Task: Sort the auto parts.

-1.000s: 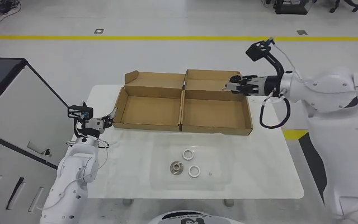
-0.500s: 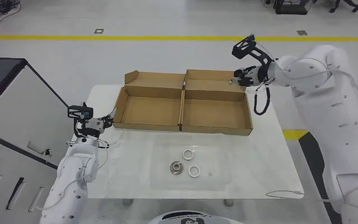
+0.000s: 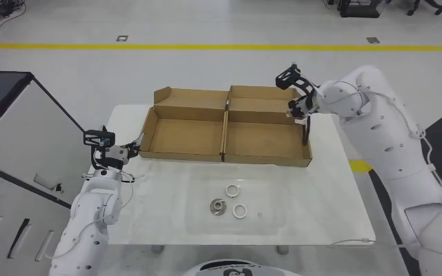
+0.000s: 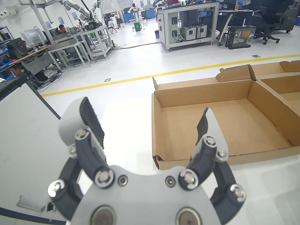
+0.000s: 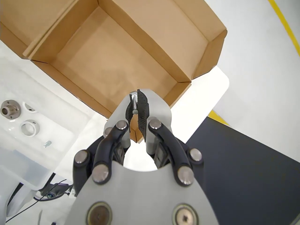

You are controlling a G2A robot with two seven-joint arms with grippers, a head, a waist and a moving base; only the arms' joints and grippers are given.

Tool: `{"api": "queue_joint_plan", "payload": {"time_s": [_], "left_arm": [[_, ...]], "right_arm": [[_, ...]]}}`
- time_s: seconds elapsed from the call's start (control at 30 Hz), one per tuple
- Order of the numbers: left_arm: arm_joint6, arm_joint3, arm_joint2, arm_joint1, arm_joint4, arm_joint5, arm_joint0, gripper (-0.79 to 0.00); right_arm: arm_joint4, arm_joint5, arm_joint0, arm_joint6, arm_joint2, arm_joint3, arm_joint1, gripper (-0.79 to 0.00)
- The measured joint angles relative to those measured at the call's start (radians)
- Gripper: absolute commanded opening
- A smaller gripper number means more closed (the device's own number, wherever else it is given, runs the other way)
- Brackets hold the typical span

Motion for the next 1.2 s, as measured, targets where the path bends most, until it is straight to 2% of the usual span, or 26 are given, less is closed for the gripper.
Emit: {"api": "queue_joint_plan", "payload": {"time_s": [0.67,1.2], "left_arm": [[0.0,0.0,0.0,0.0,0.0,0.0,0.0,0.0],[0.0,0.0,0.0,0.0,0.0,0.0,0.0,0.0]], "right_arm": [[-0.085,-0.018,0.033,-0.056,-0.179,0.236,-0.057,-0.785],[-0.061,-0.041,0.064,-0.108,-0.289,0.385,-0.122,-0.785]]}}
